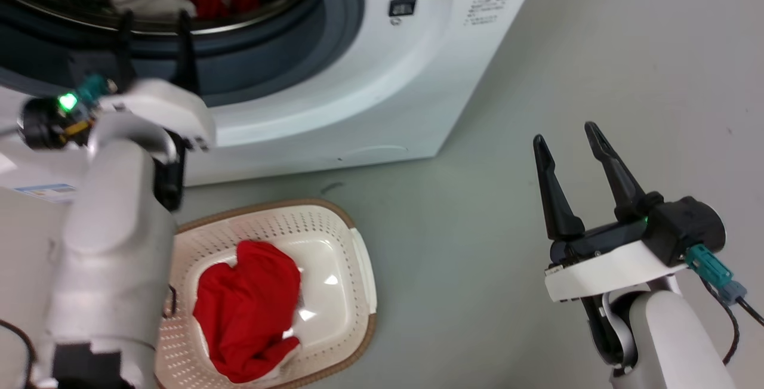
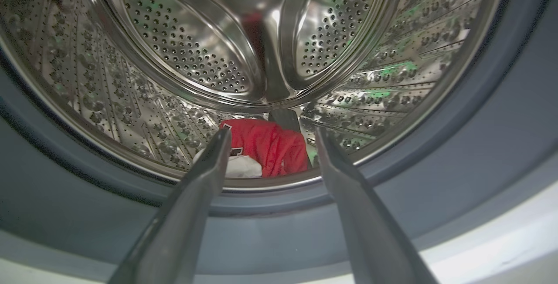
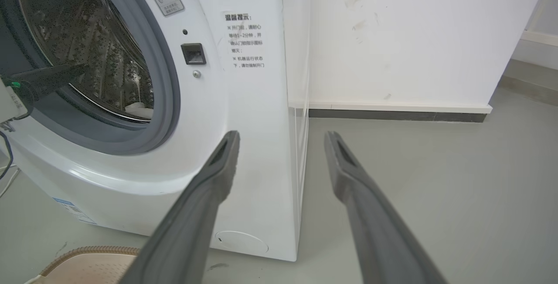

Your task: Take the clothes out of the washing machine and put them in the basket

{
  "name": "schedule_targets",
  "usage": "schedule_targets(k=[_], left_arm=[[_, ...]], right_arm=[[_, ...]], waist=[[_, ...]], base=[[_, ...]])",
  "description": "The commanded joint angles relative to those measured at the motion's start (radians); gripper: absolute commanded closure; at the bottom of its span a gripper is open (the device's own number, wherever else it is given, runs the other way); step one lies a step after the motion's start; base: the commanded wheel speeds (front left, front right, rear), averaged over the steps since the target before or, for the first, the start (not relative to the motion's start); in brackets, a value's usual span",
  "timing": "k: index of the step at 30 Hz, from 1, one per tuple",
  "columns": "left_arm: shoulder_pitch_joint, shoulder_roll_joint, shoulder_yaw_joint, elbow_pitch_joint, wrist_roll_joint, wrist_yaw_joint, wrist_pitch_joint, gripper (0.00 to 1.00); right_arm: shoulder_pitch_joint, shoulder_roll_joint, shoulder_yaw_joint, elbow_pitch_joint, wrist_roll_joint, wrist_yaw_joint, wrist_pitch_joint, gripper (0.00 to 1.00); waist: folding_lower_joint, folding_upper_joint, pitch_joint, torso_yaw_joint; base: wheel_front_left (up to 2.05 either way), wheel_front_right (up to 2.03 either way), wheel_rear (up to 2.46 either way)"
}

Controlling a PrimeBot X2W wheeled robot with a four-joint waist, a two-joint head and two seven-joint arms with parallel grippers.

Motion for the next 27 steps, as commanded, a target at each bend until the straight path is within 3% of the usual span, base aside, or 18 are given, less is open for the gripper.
schedule_targets(k=[1,12,15,27], left_arm=[[-0.046,0.022,0.000,0.025,0.006,-0.006,0.005,0.00],[-0.328,0.190,-0.034,0.222,0.061,-0.026,0.131,0.00],[-0.378,0.213,-0.049,0.247,0.073,-0.034,0.166,0.00],[-0.633,0.360,-0.123,0.350,0.146,-0.061,0.482,0.00]], right_arm=[[-0.026,0.001,0.008,0.005,0.008,-0.001,-0.009,0.00],[-0.113,0.001,0.077,0.046,0.105,-0.001,-0.032,0.00],[-0.121,0.001,0.085,0.037,0.118,-0.001,-0.031,0.00],[-0.155,0.001,0.146,-0.002,0.220,-0.001,-0.031,0.00]], waist=[[-0.0001,0.0000,0.069,-0.057],[-0.0001,0.0000,0.210,-0.179],[-0.0001,0.0000,0.232,-0.197],[-0.0001,0.0000,0.361,-0.298]], base=[[0.00,0.00,0.00],[0.00,0.00,0.00],[0.00,0.00,0.00],[0.00,0.00,0.00]])
